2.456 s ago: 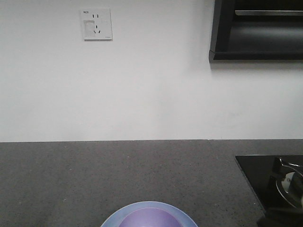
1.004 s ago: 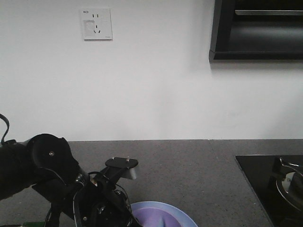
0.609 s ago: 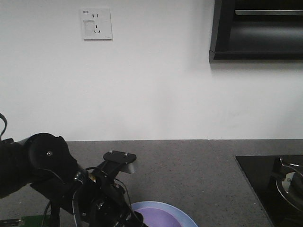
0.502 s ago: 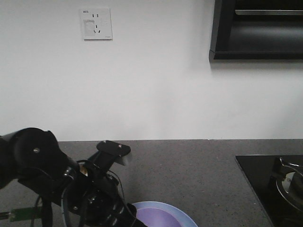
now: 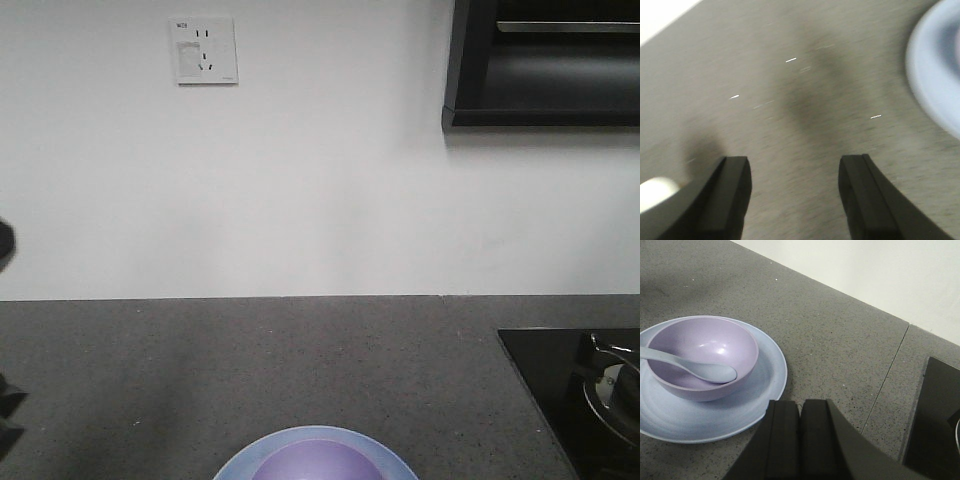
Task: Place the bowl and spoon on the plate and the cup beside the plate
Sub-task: 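Lower the spoon into the bowl with the left gripper and release, then move the left gripper to the brown paper cup and grasp it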
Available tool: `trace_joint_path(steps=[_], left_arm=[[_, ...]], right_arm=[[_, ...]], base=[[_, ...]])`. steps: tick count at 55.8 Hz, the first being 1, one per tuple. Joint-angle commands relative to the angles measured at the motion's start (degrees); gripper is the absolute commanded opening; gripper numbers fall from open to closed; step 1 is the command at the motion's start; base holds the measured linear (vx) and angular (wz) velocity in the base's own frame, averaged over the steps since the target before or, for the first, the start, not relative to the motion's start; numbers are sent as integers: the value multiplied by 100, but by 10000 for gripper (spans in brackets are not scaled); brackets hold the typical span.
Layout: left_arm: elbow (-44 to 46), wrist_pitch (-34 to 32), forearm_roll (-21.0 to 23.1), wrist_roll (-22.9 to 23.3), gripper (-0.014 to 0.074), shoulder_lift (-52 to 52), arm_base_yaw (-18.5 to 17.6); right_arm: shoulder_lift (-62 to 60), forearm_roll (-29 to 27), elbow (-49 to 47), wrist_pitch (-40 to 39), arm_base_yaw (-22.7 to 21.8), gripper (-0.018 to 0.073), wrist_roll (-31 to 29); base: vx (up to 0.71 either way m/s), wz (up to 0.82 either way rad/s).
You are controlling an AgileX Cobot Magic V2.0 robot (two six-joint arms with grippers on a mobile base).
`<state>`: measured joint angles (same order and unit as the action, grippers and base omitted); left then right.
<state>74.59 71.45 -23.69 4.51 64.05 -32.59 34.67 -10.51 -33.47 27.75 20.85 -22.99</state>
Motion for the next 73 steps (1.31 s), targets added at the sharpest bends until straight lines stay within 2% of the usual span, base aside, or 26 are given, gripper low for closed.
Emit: trace_joint_path(steps=[1, 5, 13, 17, 23, 29, 36, 47, 65, 73], left_arm=[[175, 33, -542, 249, 517, -286, 99], [175, 33, -542, 296, 517, -388, 274], [175, 33, -690, 296, 517, -414, 862], [175, 33, -882, 136, 517, -378, 1215], [175, 33, -920, -133, 510, -273, 1779], [175, 28, -909, -128, 493, -93, 2176], [175, 9, -714, -128, 481, 206, 2405], [175, 11, -142, -133, 481, 810, 2625], [175, 29, -76, -81, 481, 1277, 3006], [175, 1, -23, -81, 481, 1431, 3220]], right_arm=[[13, -11, -165, -437, -5, -9, -47], [13, -11, -165, -437, -5, -9, -47], [13, -11, -165, -428, -5, -9, -47], [13, -11, -165, -402, -5, -9, -47], [13, -11, -165, -389, -5, -9, -47], [13, -11, -165, -294, -5, -9, -47], [13, -11, -165, -150, -5, -9, -47], [13, -16, -165, -108, -5, -9, -47], [13, -30, -165, -112, 11, -9, -47], [13, 8, -159, -166, 308, -9, -47]], base=[[0, 0], [0, 0], [0, 0], [0, 0], [0, 0], [0, 0], [0, 0], [0, 0], [0, 0], [0, 0]])
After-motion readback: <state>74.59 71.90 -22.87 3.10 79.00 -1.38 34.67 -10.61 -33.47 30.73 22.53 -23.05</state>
